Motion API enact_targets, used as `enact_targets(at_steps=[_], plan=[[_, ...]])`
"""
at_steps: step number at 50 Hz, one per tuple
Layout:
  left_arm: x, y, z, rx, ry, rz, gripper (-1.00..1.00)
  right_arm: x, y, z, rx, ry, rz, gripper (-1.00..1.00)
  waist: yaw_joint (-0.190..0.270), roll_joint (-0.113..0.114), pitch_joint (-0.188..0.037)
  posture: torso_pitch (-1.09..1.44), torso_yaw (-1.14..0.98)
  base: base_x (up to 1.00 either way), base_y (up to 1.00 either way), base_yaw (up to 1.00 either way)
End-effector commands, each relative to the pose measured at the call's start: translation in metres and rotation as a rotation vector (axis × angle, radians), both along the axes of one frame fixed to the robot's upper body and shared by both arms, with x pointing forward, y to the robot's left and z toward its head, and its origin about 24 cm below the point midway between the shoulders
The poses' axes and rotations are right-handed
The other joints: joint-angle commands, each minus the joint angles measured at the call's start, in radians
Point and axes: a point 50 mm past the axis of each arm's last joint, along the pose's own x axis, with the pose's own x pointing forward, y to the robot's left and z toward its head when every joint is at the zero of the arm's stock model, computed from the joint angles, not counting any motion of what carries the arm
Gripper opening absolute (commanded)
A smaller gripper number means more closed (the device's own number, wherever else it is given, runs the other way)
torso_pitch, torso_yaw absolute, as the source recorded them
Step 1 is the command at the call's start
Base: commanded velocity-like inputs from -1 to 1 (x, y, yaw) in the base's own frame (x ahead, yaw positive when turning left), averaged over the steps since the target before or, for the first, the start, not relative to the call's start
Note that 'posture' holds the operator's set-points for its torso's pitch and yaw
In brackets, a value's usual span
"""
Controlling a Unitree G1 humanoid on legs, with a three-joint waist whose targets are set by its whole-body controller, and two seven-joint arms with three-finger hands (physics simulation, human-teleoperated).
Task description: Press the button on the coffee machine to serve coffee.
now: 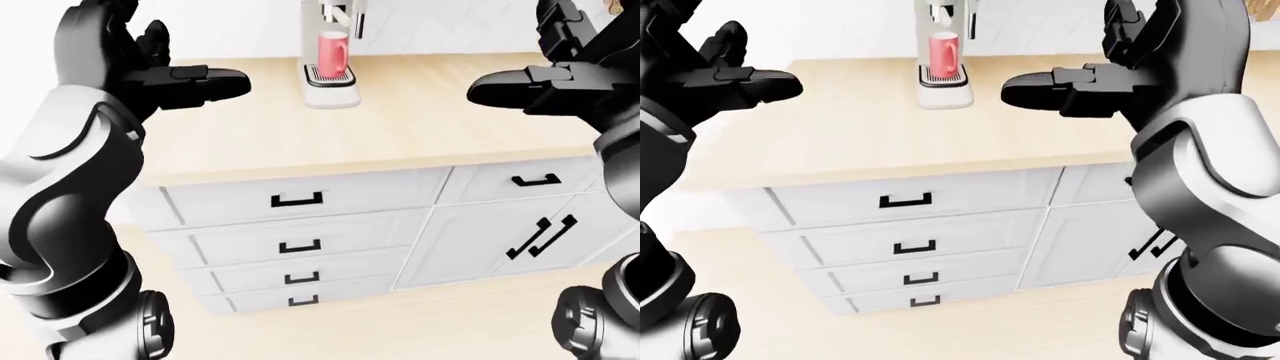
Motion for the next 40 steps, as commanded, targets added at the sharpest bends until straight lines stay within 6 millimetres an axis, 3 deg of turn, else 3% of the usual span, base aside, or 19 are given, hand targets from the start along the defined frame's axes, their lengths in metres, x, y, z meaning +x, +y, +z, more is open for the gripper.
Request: enact_targets(at_steps=[1,3,5,9,11,13,14,16,18,23,25,27,28,29,30,32,36,38,40], plan=[[-0.0053,-0.0015,0.0121,0.004,-0.067,-0.009,1.00,-0.0051,-0.0026,0.0091,0.013,-0.056,-0.016,1.00,-0.004,0.006,-0.017,0.00,0.00,0.22,0.00,0.00],[-0.0052,-0.0012,0.0114,0.005,-0.066,-0.009,1.00,-0.0051,-0.0024,0.0090,0.013,-0.055,-0.017,1.00,0.000,-0.006,-0.014,0.00,0.00,0.22,0.00,0.00],[-0.0048,-0.0010,0.0113,0.004,-0.066,-0.009,1.00,-0.0054,-0.0021,0.0093,0.013,-0.055,-0.016,1.00,-0.004,0.011,-0.020,0.00,0.00,0.23,0.00,0.00],[-0.0048,-0.0009,0.0113,0.004,-0.066,-0.008,1.00,-0.0049,-0.0022,0.0086,0.013,-0.054,-0.015,1.00,-0.010,0.049,-0.007,0.00,0.00,0.22,0.00,0.00],[-0.0050,-0.0009,0.0114,0.003,-0.067,-0.008,1.00,-0.0050,-0.0026,0.0088,0.013,-0.054,-0.016,1.00,-0.018,0.081,-0.009,0.00,0.00,0.22,0.00,0.00],[-0.0062,-0.0016,0.0129,0.003,-0.066,-0.007,1.00,-0.0054,-0.0023,0.0090,0.013,-0.054,-0.015,1.00,-0.025,0.139,-0.027,0.00,0.00,0.22,0.00,0.00],[-0.0061,-0.0016,0.0126,0.002,-0.067,-0.007,1.00,-0.0055,-0.0025,0.0092,0.013,-0.054,-0.015,1.00,-0.015,0.113,-0.022,0.00,0.00,0.21,0.00,0.00],[-0.0060,-0.0014,0.0124,0.003,-0.067,-0.007,1.00,-0.0053,-0.0028,0.0093,0.014,-0.055,-0.016,1.00,-0.016,0.129,-0.015,0.00,0.00,0.23,0.00,0.00],[-0.0055,-0.0016,0.0125,0.003,-0.067,-0.007,1.00,-0.0051,-0.0029,0.0092,0.014,-0.055,-0.016,1.00,-0.008,0.113,-0.023,0.00,0.00,0.22,0.00,0.00],[-0.0048,-0.0009,0.0111,0.003,-0.067,-0.007,1.00,-0.0053,-0.0024,0.0088,0.013,-0.055,-0.016,1.00,-0.001,0.069,-0.011,0.00,0.00,0.22,0.00,0.00],[-0.0049,-0.0007,0.0109,0.003,-0.066,-0.007,1.00,-0.0050,-0.0027,0.0086,0.013,-0.056,-0.016,1.00,0.004,0.038,-0.013,0.00,0.00,0.23,0.00,0.00],[-0.0058,-0.0017,0.0124,0.004,-0.067,-0.007,1.00,-0.0048,-0.0023,0.0087,0.012,-0.056,-0.015,1.00,0.007,-0.024,-0.031,0.00,0.00,0.22,0.00,0.00],[-0.0054,-0.0012,0.0118,0.004,-0.067,-0.008,1.00,-0.0049,-0.0022,0.0088,0.012,-0.056,-0.015,1.00,-0.003,0.014,-0.021,0.00,0.00,0.23,0.00,0.00],[-0.0056,-0.0013,0.0124,0.004,-0.067,-0.007,1.00,-0.0047,-0.0023,0.0086,0.012,-0.055,-0.015,1.00,0.002,-0.003,-0.017,0.00,0.00,0.23,0.00,0.00],[-0.0055,-0.0014,0.0125,0.004,-0.067,-0.007,1.00,-0.0048,-0.0023,0.0087,0.012,-0.056,-0.015,1.00,-0.002,-0.002,-0.016,0.00,0.00,0.21,0.00,0.00],[-0.0053,-0.0013,0.0121,0.004,-0.067,-0.008,1.00,-0.0047,-0.0021,0.0087,0.012,-0.056,-0.014,1.00,-0.007,0.014,-0.023,0.00,0.00,0.22,0.00,0.00],[-0.0053,-0.0012,0.0118,0.004,-0.067,-0.007,1.00,-0.0046,-0.0021,0.0087,0.012,-0.056,-0.013,1.00,-0.012,0.051,-0.008,0.00,0.00,0.22,0.00,0.00],[-0.0059,-0.0017,0.0129,0.004,-0.067,-0.008,1.00,-0.0050,-0.0021,0.0090,0.012,-0.056,-0.014,1.00,-0.019,0.080,-0.010,0.00,0.00,0.23,0.00,0.00],[-0.0055,-0.0013,0.0123,0.004,-0.067,-0.008,1.00,-0.0048,-0.0022,0.0089,0.012,-0.057,-0.014,1.00,-0.026,0.134,-0.026,0.00,0.00,0.22,0.00,0.00]])
